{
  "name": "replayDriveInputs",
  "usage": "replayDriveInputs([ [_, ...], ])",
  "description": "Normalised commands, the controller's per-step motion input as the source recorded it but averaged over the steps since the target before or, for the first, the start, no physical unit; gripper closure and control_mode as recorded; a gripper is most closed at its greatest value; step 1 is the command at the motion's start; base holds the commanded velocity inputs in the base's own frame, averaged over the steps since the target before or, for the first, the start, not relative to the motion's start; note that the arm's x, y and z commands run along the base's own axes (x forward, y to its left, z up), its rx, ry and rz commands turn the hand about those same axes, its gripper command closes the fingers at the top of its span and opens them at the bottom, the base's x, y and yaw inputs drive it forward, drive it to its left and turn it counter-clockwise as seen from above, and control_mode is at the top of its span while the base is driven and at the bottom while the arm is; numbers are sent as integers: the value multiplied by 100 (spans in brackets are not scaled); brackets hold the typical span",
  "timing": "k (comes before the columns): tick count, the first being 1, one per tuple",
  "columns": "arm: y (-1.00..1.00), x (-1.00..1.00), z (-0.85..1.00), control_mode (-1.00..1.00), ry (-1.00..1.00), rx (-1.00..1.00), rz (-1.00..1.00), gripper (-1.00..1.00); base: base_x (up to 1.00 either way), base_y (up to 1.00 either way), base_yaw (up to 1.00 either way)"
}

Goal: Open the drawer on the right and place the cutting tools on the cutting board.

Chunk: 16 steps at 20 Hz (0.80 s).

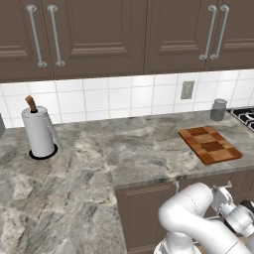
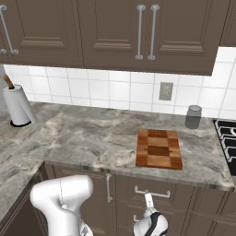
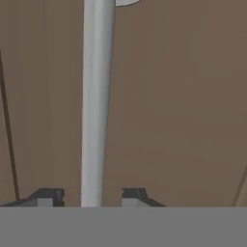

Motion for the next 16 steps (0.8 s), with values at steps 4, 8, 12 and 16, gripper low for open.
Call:
replayDriveInputs([
  [4, -18, 4, -19, -100, 0, 0, 0, -100, 0, 0, 0],
  [8, -9, 14, -9, -100, 0, 0, 0, -100, 0, 0, 0],
  [12, -1, 28, 0, -100, 0, 0, 0, -100, 0, 0, 0],
  [16, 0, 41, 0, -100, 3, 0, 0, -100, 0, 0, 0],
])
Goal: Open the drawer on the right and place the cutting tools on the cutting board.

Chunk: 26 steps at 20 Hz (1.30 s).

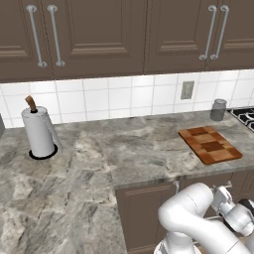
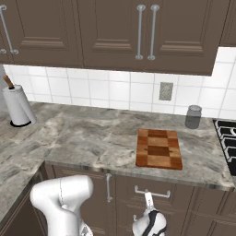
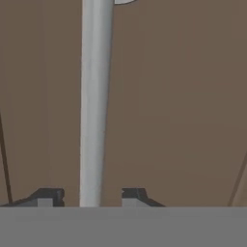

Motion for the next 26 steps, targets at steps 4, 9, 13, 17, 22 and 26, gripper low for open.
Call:
replayDriveInputs([
  [4, 0, 56, 2, -100, 10, 0, 0, 100, 0, 0, 0],
  [9, 0, 59, 2, -100, 13, 0, 0, 100, 0, 0, 0],
  [13, -4, 42, 0, -100, 12, 0, 0, 100, 0, 0, 0],
  [17, -10, 12, 0, -100, 12, 0, 0, 100, 0, 0, 0],
  [22, -15, -11, 0, -100, 8, 0, 0, 100, 0, 0, 0],
  [26, -24, -48, 0, -100, 5, 0, 0, 100, 0, 0, 0],
])
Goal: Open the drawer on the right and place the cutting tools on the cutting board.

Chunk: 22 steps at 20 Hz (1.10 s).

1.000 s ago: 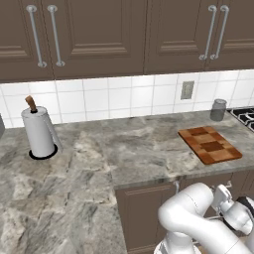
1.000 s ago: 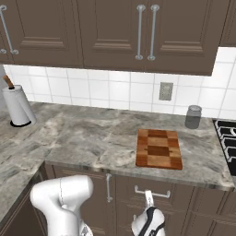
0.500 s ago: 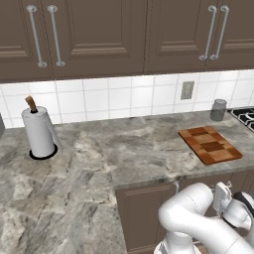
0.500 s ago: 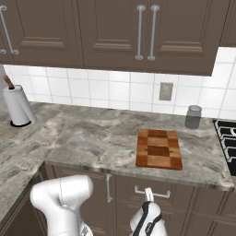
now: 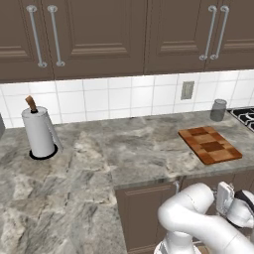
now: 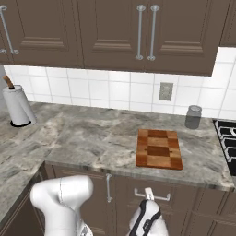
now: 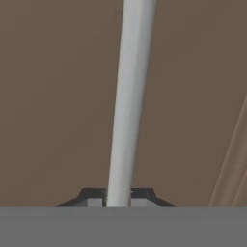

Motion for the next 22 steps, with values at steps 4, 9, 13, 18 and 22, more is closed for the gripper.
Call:
replayDriveInputs([
  [4, -24, -72, -6, -100, 8, 0, 0, 100, 0, 0, 0],
  [9, -26, -91, -16, -100, 8, 0, 0, 100, 0, 0, 0],
  [13, -27, -100, -20, -100, 9, 0, 0, 100, 0, 0, 0],
  [18, -25, -100, -23, -100, 10, 0, 0, 100, 0, 0, 0],
  [22, -26, -100, -24, -100, 10, 0, 0, 100, 0, 0, 0],
])
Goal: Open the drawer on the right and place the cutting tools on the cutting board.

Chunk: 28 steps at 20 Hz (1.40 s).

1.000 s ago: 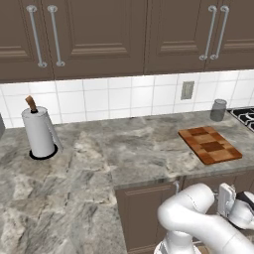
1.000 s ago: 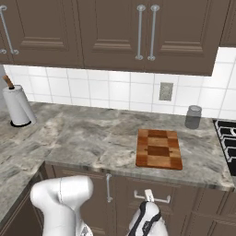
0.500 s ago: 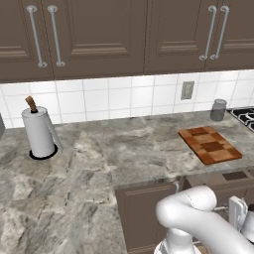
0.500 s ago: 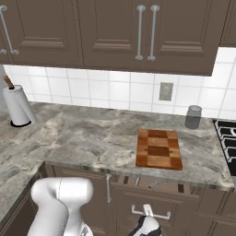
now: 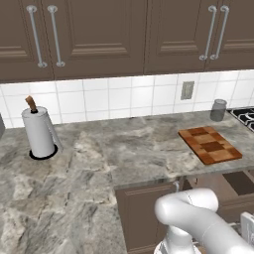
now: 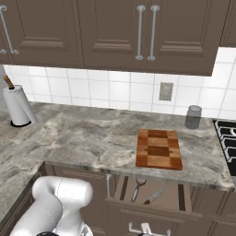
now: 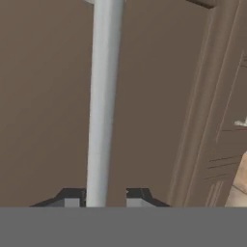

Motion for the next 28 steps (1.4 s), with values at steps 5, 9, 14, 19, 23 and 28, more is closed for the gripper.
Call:
replayDriveInputs([
  [5, -30, -100, -23, -100, 11, 0, 0, 100, 0, 0, 0],
  [9, -33, -100, -24, -100, 12, 0, -1, 100, 0, 0, 0],
  [14, -27, -100, -25, -100, 10, 0, -1, 100, 0, 0, 0],
  [19, -14, -94, -20, -100, 10, 0, -1, -100, 0, 0, 0],
  [23, -2, -74, -5, -100, 10, 0, -1, -100, 0, 0, 0],
  [28, -10, -38, 38, -100, 2, 0, -5, -100, 0, 0, 0],
])
